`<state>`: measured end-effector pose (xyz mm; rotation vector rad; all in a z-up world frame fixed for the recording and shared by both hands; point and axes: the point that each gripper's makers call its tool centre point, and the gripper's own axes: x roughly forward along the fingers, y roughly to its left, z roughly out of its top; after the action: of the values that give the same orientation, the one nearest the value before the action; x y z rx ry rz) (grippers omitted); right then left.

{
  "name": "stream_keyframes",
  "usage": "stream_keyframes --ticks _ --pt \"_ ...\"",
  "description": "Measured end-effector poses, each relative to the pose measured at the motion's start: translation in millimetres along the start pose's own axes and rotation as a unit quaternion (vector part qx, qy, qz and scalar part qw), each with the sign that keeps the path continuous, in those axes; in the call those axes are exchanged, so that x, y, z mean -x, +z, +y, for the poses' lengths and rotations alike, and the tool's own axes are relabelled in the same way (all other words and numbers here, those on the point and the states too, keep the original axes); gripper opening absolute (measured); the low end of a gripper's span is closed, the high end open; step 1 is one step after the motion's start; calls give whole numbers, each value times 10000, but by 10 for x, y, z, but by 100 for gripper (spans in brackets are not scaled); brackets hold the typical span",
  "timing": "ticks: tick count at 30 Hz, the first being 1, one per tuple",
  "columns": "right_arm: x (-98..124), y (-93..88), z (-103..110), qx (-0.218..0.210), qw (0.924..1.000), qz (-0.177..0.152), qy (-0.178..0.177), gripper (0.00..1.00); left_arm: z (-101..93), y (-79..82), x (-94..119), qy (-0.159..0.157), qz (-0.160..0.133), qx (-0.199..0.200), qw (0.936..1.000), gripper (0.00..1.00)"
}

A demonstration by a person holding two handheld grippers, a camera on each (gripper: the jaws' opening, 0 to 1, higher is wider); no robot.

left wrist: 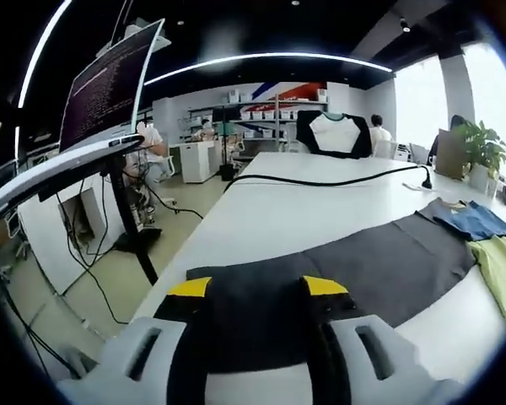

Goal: Fold the garment on the visible template until the final outline fits inside the template.

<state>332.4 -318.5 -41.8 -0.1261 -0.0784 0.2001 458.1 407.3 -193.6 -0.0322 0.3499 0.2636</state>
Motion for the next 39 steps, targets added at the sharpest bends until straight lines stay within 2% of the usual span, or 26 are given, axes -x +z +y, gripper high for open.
stream_keyframes --ticks 2,5,9,12,19,20,24,27,31,39 --pt "5 -1 -11 19 10000 13 -12 83 28 -4 25 68 120 -22 9999 24" --pt "9 11 -56 26 10000 11 -75 83 42 -6 17 100 164 -75 9998 19" --pt "-1 9 -85 35 9999 23 -142 83 67 -4 -18 169 84 -345 9992 3" --pt "-15 -10 -73 27 9999 64 -119 83 77 13 -19 149 132 -434 9989 2" --pt "-1 -55 -115 9 9998 140 -149 82 92 35 -8 -31 244 155 9996 2" --pt "6 -48 -134 24 9998 132 -179 82 79 38 15 -41 274 331 9991 2" --pt "16 -22 -169 21 9997 102 -240 82 85 106 29 -18 190 324 9993 2" --pt "12 -15 -164 29 9997 93 -229 82 77 131 51 22 220 613 9979 2" --pt "4 -34 -166 19 9996 129 -231 82 69 160 87 55 225 645 9977 2" --pt "-5 -61 -180 12 9995 167 -249 82 -89 463 192 -101 -110 599 9981 2"
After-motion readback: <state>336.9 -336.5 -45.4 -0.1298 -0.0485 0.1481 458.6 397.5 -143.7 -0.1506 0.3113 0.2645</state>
